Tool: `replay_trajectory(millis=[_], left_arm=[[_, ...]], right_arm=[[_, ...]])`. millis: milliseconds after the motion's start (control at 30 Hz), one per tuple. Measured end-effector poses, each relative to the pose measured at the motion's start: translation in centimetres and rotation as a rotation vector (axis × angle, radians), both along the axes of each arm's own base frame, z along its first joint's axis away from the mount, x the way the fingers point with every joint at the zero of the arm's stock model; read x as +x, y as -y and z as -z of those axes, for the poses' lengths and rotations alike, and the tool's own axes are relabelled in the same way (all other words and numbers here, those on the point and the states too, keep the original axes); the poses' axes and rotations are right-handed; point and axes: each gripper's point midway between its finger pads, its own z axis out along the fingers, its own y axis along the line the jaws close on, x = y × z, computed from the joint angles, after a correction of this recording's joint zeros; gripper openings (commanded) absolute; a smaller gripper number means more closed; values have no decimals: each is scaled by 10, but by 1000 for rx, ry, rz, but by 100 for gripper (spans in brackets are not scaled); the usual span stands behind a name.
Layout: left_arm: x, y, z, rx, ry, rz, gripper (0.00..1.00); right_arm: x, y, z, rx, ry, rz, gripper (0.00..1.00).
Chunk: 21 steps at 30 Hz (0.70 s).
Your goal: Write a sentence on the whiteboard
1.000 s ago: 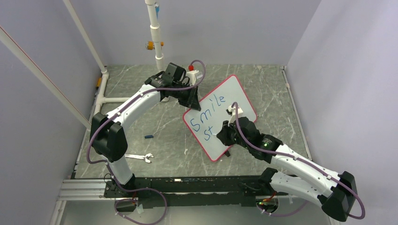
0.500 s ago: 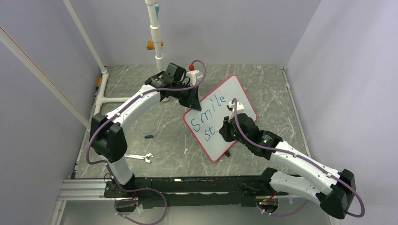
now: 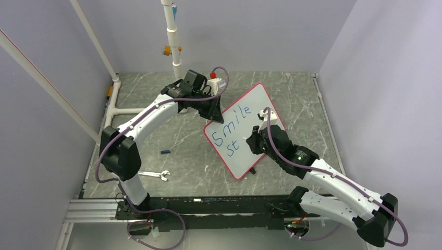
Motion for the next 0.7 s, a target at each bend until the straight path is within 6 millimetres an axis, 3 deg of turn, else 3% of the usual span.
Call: replay_trajectory(millis=[700], left_arm=[[0,0,0,1,0,0,0]], right_arm=[[16,-11,11,-27,-22,-42,0]])
